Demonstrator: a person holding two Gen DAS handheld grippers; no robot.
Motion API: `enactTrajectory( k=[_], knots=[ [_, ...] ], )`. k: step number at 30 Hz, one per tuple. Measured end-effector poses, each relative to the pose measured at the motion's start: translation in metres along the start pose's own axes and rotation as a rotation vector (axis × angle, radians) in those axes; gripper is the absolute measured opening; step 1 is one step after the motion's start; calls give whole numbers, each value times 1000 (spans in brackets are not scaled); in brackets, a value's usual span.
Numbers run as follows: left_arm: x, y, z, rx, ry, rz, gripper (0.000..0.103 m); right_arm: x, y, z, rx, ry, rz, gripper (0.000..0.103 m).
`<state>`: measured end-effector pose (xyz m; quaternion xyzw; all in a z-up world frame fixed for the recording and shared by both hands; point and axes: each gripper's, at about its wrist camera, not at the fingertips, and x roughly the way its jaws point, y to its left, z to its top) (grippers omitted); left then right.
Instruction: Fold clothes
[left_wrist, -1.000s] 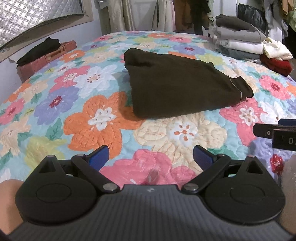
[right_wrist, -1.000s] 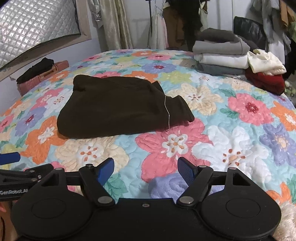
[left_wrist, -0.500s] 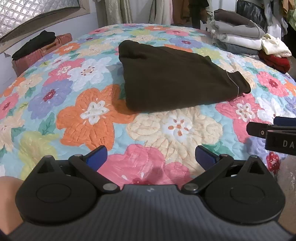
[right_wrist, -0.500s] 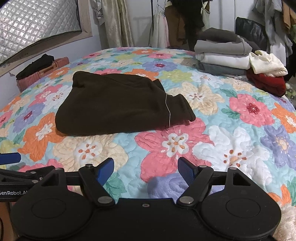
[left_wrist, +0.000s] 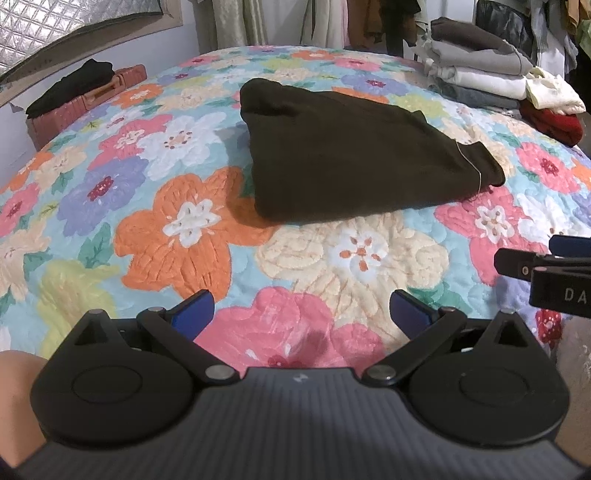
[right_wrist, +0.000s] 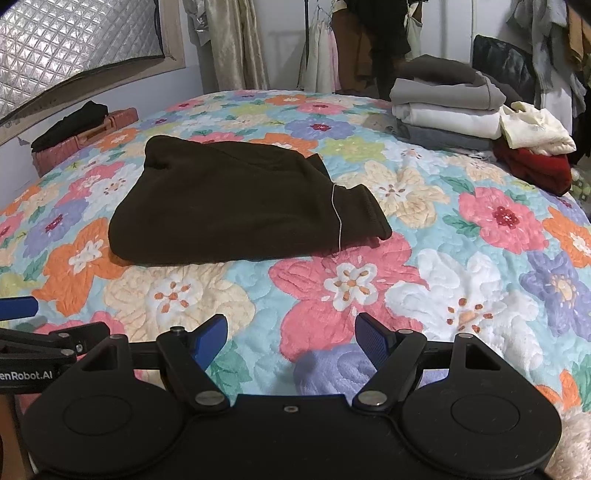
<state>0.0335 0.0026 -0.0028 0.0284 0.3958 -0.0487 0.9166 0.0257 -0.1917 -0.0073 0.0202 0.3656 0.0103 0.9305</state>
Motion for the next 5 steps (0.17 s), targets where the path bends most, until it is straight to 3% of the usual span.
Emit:
enactTrajectory(
  k=[5],
  knots=[
    [2,-1,0,-2,22,-3,103,-2,1,-1,0,1,-3,80]
  ],
)
